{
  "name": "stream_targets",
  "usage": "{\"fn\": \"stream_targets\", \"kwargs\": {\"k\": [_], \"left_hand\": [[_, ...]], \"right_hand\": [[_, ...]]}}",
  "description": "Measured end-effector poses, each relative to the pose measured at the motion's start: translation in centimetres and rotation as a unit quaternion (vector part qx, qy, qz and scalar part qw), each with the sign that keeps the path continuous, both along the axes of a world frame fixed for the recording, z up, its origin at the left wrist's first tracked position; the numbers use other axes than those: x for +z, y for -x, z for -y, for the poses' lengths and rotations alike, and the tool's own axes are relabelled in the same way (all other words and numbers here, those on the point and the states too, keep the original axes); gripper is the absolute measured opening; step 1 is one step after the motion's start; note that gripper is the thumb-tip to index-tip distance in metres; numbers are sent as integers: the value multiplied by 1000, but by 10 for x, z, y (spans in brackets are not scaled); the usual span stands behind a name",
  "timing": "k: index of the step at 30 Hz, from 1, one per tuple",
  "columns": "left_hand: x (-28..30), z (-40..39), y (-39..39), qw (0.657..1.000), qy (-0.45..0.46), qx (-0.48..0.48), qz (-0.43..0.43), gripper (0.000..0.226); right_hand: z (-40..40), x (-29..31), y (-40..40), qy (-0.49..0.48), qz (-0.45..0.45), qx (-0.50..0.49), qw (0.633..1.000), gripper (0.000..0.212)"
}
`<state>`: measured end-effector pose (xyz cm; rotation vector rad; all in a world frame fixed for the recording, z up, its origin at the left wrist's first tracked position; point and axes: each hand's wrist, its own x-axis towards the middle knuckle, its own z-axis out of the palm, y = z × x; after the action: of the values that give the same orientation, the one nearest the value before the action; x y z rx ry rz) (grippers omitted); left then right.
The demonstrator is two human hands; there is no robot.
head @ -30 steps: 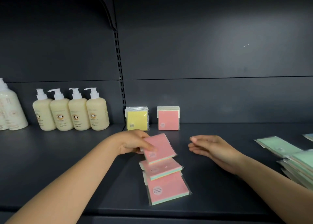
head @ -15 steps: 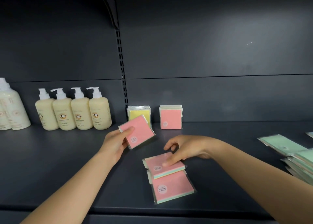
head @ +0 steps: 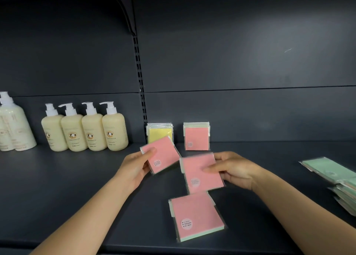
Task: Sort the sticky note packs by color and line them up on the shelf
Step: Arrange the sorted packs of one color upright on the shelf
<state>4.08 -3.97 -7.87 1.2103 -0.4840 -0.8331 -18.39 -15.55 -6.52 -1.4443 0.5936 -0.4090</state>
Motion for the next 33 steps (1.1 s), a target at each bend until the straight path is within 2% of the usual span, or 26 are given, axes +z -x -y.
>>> {"fn": "stream_targets", "kwargs": {"k": [4,7,13,16,19,25,28,33], "left_hand": [[-1,1,10,998,3,-36,43,10],[-2,4,17,994,8,-81,73,13],[-4,14,34,972,-9,-142,185,23],[-1,19,43,945,-15,-179,272,35],[-2,29,52,929,-31,-189,318,48],[-5,45,56,912,-29,-216,348,47],[-8,47,55,910,-45,-181,371,42],[-13,55,55,906,-47,-32,419,27]], "right_hand": [[5,-1,-6,-24,80,-91,992,26],[4,-4,-13,-13,102,-133,986,26],[6,-19,-23,105,42,-235,965,18],[8,-22,-25,162,18,-252,954,22],[6,-22,-25,217,2,-250,944,28],[6,-20,-21,210,5,-249,945,51],[8,-23,-22,224,13,-223,948,37],[15,-30,-28,269,3,-242,932,15]]}}
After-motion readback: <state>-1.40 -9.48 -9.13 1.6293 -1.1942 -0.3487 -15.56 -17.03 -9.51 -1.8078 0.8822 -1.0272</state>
